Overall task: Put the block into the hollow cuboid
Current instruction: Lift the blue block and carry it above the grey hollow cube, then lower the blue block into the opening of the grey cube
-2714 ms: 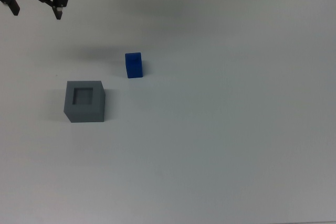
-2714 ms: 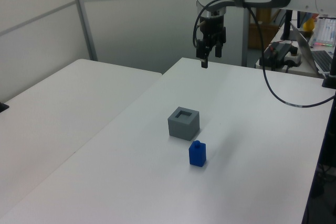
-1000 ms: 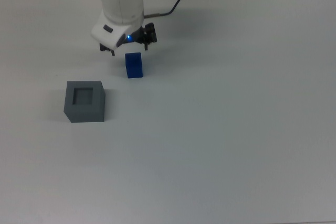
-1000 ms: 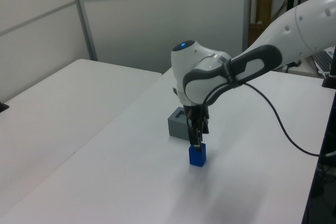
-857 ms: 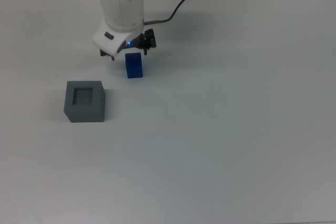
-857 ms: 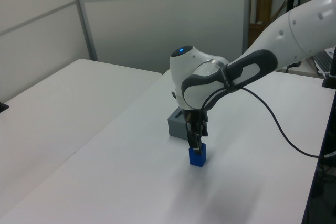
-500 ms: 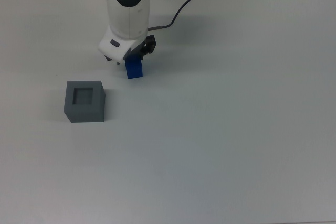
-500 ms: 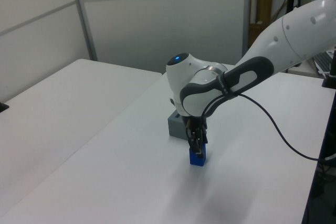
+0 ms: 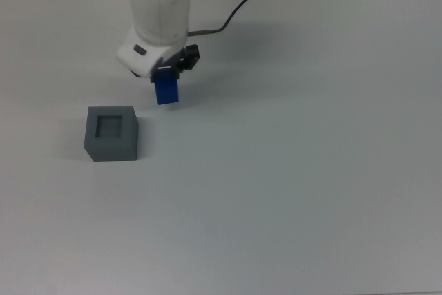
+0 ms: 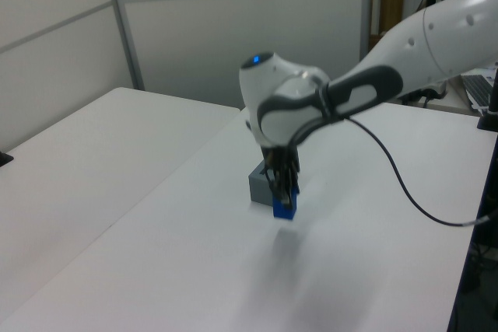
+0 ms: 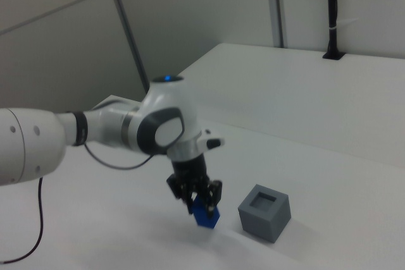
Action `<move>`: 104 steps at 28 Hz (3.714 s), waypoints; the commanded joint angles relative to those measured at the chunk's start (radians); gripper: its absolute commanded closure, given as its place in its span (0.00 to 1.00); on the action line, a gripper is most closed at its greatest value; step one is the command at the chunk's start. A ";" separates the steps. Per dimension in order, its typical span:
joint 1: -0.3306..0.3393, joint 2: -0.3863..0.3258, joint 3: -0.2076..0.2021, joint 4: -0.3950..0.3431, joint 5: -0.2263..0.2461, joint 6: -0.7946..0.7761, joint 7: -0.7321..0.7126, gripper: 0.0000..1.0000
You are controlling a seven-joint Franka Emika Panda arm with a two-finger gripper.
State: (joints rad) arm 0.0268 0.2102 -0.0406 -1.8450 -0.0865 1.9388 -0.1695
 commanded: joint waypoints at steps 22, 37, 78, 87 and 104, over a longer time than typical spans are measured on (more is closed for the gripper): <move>-0.177 0.124 -0.010 0.219 0.111 0.190 0.015 1.00; -0.177 0.124 -0.012 0.190 0.087 0.144 0.004 1.00; -0.179 0.112 -0.010 0.219 0.139 0.112 -0.007 1.00; -0.179 0.120 -0.010 0.196 0.128 0.109 -0.015 1.00; -0.179 0.133 -0.010 0.179 0.114 0.112 -0.005 0.00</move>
State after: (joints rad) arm -0.1513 0.3440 -0.0511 -1.6595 0.0333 2.0338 -0.1741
